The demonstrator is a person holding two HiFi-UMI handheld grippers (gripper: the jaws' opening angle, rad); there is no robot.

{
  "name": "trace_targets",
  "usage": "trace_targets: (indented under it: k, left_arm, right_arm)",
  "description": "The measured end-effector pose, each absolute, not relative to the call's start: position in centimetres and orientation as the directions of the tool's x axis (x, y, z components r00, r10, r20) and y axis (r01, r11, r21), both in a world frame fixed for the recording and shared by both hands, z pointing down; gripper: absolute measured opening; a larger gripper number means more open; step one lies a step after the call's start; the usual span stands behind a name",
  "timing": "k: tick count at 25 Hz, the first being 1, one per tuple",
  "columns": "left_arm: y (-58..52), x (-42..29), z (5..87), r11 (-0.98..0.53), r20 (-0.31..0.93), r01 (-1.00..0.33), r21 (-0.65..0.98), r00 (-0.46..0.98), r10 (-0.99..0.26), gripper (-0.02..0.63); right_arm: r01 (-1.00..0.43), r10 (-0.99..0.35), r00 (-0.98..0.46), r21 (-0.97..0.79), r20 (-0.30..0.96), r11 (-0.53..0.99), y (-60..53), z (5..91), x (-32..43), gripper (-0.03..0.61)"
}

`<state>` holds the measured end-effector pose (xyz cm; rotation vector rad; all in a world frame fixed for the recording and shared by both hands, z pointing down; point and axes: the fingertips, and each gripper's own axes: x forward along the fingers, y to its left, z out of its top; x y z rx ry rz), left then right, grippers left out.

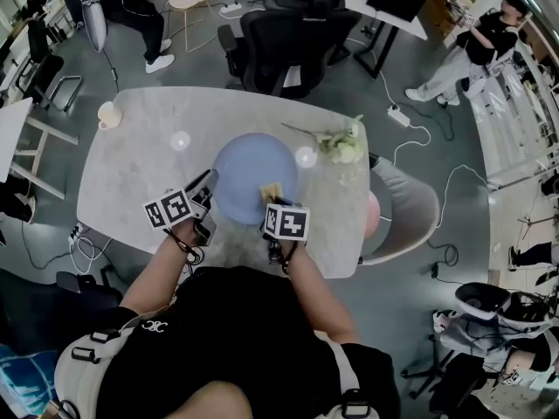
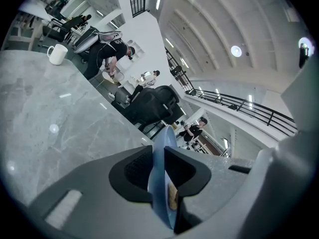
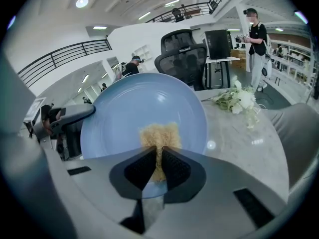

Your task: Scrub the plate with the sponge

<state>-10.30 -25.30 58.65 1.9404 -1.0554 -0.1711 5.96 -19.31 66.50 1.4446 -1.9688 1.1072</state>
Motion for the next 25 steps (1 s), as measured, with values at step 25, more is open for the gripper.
trace_targets:
  k: [25]
  left_arm:
    - [-23.9,-9.6,62.6,-0.097,0.358,-0.557,0.825,0.648,-0.672,0.071]
  right_arm:
    - [-0.898,-0.714,-0.421,-0.365,0.559,0.244,-20.5,60.3,3.3,0.034]
